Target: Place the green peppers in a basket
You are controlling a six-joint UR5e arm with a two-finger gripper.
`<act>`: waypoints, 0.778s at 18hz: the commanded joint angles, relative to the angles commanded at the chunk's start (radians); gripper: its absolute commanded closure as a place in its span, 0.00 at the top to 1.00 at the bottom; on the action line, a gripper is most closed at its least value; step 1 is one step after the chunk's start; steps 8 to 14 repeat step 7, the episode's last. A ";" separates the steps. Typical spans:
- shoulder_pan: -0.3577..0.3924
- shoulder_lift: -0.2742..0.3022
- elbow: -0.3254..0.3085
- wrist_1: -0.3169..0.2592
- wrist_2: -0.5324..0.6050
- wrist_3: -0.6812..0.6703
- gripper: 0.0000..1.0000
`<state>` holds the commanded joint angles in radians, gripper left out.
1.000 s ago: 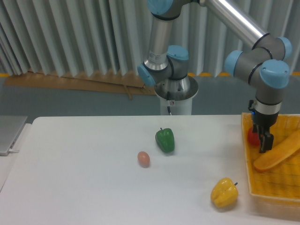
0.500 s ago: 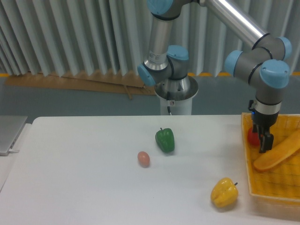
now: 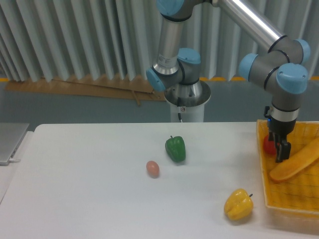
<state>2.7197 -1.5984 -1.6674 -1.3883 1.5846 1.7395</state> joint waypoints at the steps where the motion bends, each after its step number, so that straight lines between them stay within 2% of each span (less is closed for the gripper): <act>1: 0.002 0.000 -0.006 0.000 0.000 0.000 1.00; 14: 0.025 0.000 -0.011 0.003 -0.003 0.005 1.00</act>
